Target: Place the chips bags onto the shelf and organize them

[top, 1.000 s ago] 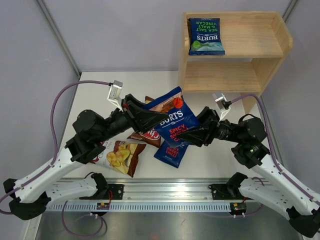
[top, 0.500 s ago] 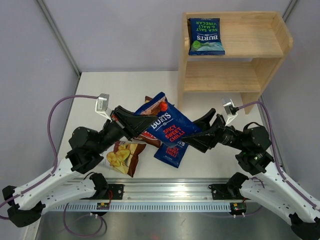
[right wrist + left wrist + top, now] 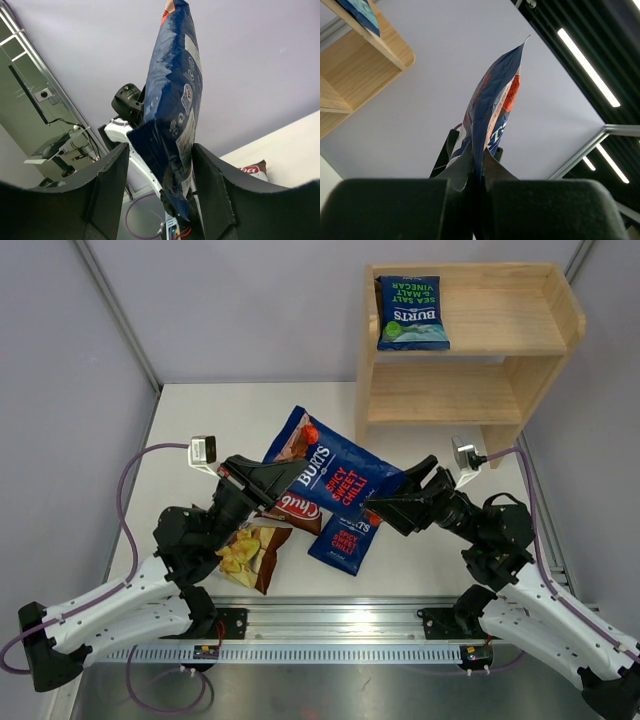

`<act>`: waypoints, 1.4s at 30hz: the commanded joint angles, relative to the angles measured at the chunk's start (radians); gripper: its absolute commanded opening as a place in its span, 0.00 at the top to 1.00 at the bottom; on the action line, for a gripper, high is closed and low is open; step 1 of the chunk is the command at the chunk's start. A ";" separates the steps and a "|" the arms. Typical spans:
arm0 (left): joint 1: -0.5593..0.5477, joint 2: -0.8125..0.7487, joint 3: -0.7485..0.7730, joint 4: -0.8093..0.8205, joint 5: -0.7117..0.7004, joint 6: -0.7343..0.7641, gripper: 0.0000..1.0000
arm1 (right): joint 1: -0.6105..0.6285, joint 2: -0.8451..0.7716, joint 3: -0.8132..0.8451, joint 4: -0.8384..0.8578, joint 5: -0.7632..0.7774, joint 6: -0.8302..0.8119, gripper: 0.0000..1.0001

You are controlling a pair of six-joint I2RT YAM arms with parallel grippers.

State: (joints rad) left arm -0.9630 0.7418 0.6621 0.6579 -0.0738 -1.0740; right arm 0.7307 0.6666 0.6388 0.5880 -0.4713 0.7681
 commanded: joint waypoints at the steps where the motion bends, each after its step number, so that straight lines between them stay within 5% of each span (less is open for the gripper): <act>1: -0.009 0.002 -0.001 0.138 -0.077 -0.067 1.00 | -0.002 0.008 -0.010 0.119 0.039 0.016 0.40; 5: -0.019 0.024 0.011 0.123 -0.075 -0.083 1.00 | -0.001 0.047 -0.002 0.156 0.031 0.030 0.52; 11: -0.020 0.036 0.030 0.080 -0.072 -0.083 1.00 | -0.001 0.065 0.016 0.145 0.039 0.023 0.55; 14: -0.020 0.037 0.051 0.039 -0.069 -0.067 1.00 | -0.001 0.062 0.031 0.102 0.046 -0.001 0.77; 17: -0.019 0.015 0.132 -0.108 -0.107 0.010 1.00 | -0.001 0.027 0.033 0.024 0.082 -0.035 0.89; 18: -0.019 0.007 0.164 -0.256 -0.138 0.043 0.92 | -0.001 0.013 0.033 -0.005 0.114 -0.047 0.90; 19: -0.019 -0.005 0.201 -0.323 -0.167 0.077 0.58 | -0.001 -0.016 0.036 -0.054 0.129 -0.052 0.91; 21: -0.003 -0.015 0.310 -0.541 -0.256 0.160 0.08 | -0.001 -0.047 0.051 -0.131 0.202 -0.072 0.93; 22: 0.003 -0.030 0.339 -0.607 -0.295 0.210 0.01 | -0.001 -0.076 0.077 -0.213 0.233 -0.082 0.94; 25: 0.012 -0.073 0.410 -0.820 -0.492 0.281 0.01 | -0.001 -0.108 0.163 -0.389 0.396 -0.101 0.96; 29: 0.012 -0.169 0.404 -0.978 -0.573 0.354 0.01 | -0.001 -0.069 0.346 -0.562 0.545 -0.171 0.98; 39: 0.012 -0.213 0.427 -1.389 -0.477 0.462 0.01 | -0.008 0.351 1.040 -0.942 0.994 -0.392 0.98; 42: 0.012 -0.229 0.419 -1.432 -0.437 0.473 0.01 | -0.118 0.468 1.200 -0.980 0.972 -0.350 0.98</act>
State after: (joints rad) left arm -0.9524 0.5217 1.0523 -0.6762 -0.5533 -0.6506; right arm 0.7021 1.0176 1.7405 -0.2722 0.3897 0.4412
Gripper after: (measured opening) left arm 0.988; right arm 0.218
